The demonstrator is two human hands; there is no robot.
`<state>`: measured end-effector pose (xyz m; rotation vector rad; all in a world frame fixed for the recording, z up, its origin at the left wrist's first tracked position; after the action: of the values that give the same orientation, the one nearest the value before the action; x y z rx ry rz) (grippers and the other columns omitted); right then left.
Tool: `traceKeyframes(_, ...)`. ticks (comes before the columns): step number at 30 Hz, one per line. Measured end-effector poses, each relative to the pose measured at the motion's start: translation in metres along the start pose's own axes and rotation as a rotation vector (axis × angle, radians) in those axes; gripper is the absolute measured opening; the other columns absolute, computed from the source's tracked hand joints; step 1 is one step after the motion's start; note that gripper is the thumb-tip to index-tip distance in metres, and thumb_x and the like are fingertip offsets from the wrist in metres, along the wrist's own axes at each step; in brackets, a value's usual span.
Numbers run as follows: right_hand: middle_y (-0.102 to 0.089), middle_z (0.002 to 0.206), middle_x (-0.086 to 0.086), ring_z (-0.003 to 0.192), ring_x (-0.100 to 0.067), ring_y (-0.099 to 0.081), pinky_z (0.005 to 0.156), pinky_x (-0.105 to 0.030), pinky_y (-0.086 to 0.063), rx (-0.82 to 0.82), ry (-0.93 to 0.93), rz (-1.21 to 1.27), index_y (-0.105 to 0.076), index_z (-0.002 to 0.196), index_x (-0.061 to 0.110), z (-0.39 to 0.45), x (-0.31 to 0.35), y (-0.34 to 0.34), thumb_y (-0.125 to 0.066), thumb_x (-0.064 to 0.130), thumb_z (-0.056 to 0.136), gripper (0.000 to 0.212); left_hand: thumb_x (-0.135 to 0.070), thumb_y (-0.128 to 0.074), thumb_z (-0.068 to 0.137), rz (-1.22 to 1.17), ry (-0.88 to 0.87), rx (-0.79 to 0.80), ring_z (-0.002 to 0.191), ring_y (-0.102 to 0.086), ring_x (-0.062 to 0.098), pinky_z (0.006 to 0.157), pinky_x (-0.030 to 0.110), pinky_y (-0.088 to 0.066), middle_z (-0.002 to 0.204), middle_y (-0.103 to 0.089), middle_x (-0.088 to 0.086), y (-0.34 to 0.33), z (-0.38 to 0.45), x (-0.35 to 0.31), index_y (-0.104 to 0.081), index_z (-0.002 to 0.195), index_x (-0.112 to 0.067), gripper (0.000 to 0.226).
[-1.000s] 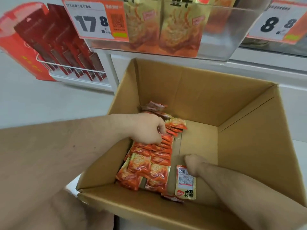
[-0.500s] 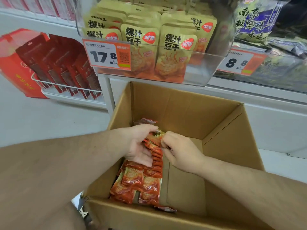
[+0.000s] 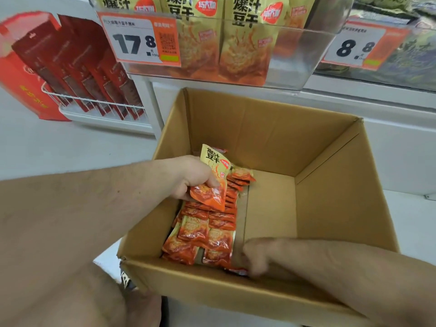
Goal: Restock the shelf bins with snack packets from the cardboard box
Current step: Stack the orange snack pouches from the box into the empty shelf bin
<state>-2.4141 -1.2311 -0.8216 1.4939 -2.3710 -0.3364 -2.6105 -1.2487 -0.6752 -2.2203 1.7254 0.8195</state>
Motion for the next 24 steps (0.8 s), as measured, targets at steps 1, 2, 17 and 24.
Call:
traceKeyframes(1, -0.064, 0.100, -0.013, 0.090, -0.030, -0.062, 0.075, -0.033, -0.051, -0.016, -0.015, -0.039, -0.064, 0.100, 0.009, 0.006, -0.002, -0.005, -0.067, 0.026, 0.087, 0.022, 0.002, -0.067, 0.087, -0.003, -0.006, 0.007, 0.095, -0.071, 0.028, 0.073, 0.037, -0.057, 0.105, -0.073, 0.012, 0.000, 0.001, -0.001, -0.062, 0.109, -0.013, 0.027)
traceKeyframes(2, -0.065, 0.102, -0.014, 0.091, -0.030, -0.063, 0.076, -0.034, -0.051, -0.040, -0.021, -0.047, -0.065, 0.102, 0.008, 0.009, -0.004, -0.006, -0.065, 0.025, 0.088, 0.022, 0.002, -0.067, 0.087, -0.007, -0.012, 0.017, 0.095, -0.071, 0.028, 0.072, 0.037, -0.057, 0.105, -0.073, 0.012, 0.000, 0.002, -0.002, -0.062, 0.110, -0.014, 0.028)
traceKeyframes(17, -0.070, 0.090, -0.006, 0.076, -0.027, -0.065, 0.061, -0.033, -0.049, -1.284, -0.216, 0.342, -0.048, 0.096, 0.020, -0.225, -0.074, 0.141, -0.055, 0.022, 0.094, 0.008, 0.019, -0.044, 0.090, -0.223, -0.174, 0.249, 0.102, -0.067, 0.036, 0.076, 0.041, -0.056, 0.112, -0.070, 0.017, -0.006, -0.041, -0.036, -0.056, 0.127, -0.015, 0.052)
traceKeyframes(24, -0.073, 0.110, -0.007, 0.069, -0.019, -0.061, 0.070, -0.029, -0.051, -1.661, 0.052, 0.266, -0.043, 0.096, 0.029, -0.287, -0.010, 0.139, -0.065, 0.008, 0.075, 0.037, 0.016, -0.021, 0.078, -0.476, -0.327, 0.469, 0.077, -0.067, 0.032, 0.066, 0.036, -0.060, 0.087, -0.070, 0.018, -0.030, -0.091, -0.063, -0.069, 0.098, -0.004, 0.056)
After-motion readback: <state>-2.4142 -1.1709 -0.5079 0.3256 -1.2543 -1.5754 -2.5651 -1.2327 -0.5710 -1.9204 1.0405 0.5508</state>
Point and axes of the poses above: each hand's wrist, its own z-axis towards the middle knuckle, its own y-axis out of the back of the hand, x = y × z, the point moved 6 cm from there along z, towards the middle knuckle
